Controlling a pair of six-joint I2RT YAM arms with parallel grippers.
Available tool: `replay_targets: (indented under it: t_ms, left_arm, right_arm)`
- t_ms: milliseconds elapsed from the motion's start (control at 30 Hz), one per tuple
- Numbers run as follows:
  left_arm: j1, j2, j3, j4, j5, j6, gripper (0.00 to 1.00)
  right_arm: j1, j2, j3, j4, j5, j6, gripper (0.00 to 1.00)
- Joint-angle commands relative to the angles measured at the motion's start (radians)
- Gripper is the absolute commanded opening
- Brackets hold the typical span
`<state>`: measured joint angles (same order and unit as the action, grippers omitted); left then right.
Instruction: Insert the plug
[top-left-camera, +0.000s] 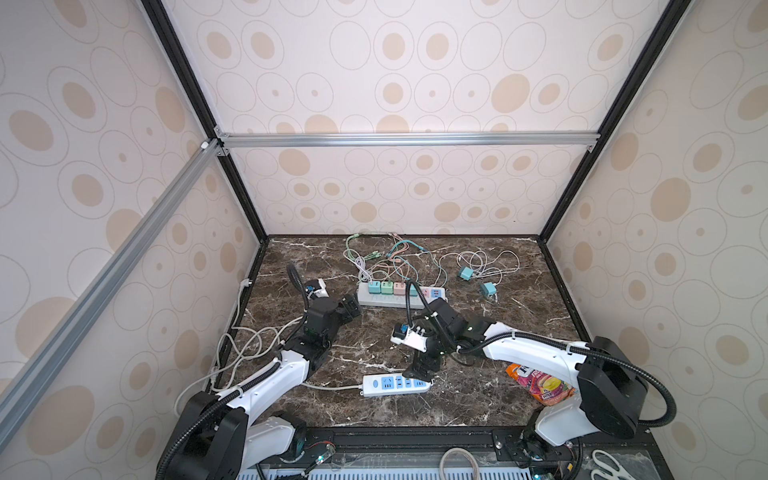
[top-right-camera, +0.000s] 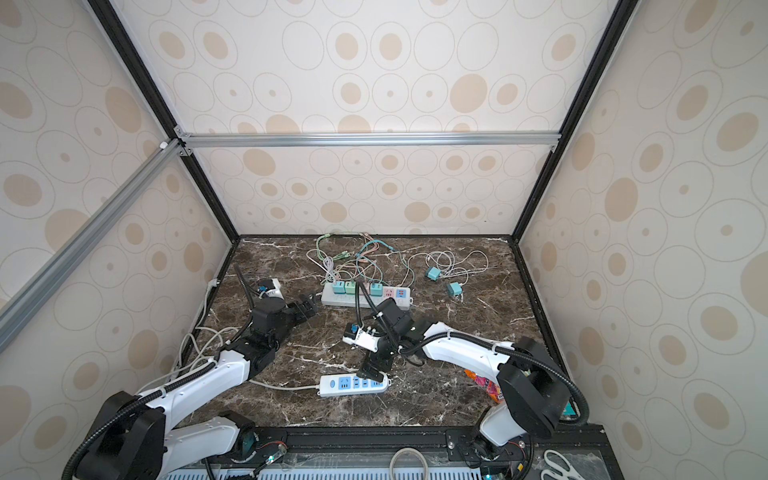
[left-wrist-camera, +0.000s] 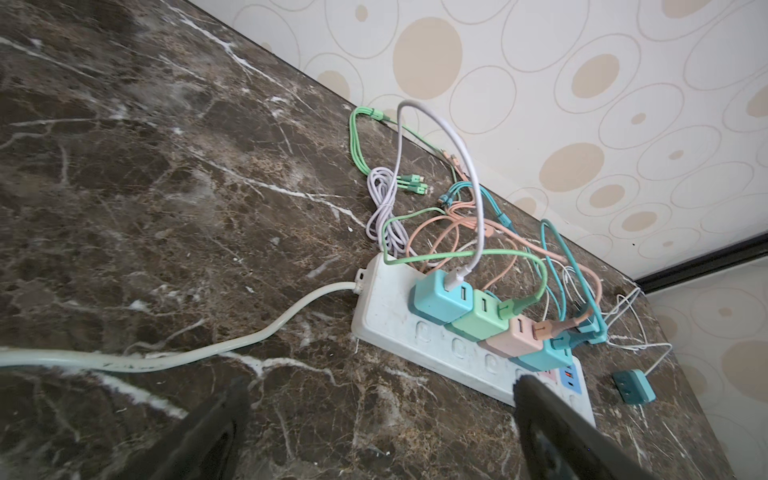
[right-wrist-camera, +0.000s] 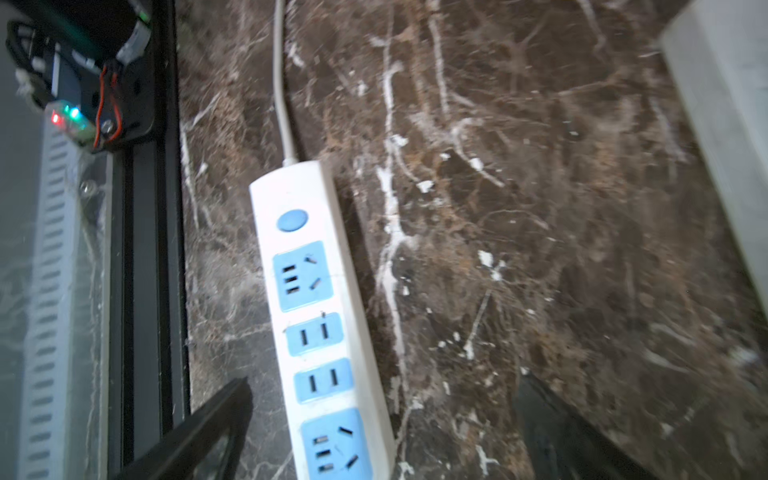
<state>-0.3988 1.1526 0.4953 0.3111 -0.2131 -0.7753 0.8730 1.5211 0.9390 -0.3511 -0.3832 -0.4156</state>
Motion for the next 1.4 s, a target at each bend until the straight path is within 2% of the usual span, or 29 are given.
replay_targets:
  t_ms: [0,167,267,433,600,767,1000,1367]
  left_arm:
    - [0.008,-0.036,-0.003,-0.012,-0.093,-0.047,0.98]
    - [0.008,-0.061,-0.021,-0.009,-0.122,-0.050,0.98]
    - [0.009,-0.064,-0.026,0.001,-0.123,-0.051,0.98]
    - [0.010,-0.041,-0.016,-0.023,-0.129,-0.076,0.98]
    - [0.009,-0.033,-0.014,-0.024,-0.146,-0.082,0.98]
    - [0.010,-0.022,-0.009,-0.024,-0.149,-0.080,0.98]
    - [0.009,0.000,0.019,-0.082,-0.155,-0.062,0.98]
    - [0.009,0.018,0.035,-0.076,-0.160,-0.023,0.98]
  right_arm:
    - [0.066,0.060,0.053,-0.115,0.061,-0.167,1.00]
    - [0.141,0.168,0.130,-0.173,0.112,-0.221,1.00]
    - [0.164,0.212,0.148,-0.134,0.099,-0.224,0.99]
    - [0.183,0.271,0.186,-0.121,0.155,-0.243,0.97]
    - [0.186,0.311,0.204,-0.140,0.189,-0.254,0.90]
    - [0.187,0.321,0.188,-0.073,0.231,-0.231,0.76]
    - [0.184,0.300,0.162,-0.035,0.292,-0.286,0.59]
    - [0.079,0.256,0.137,-0.062,0.296,-0.285,0.53]
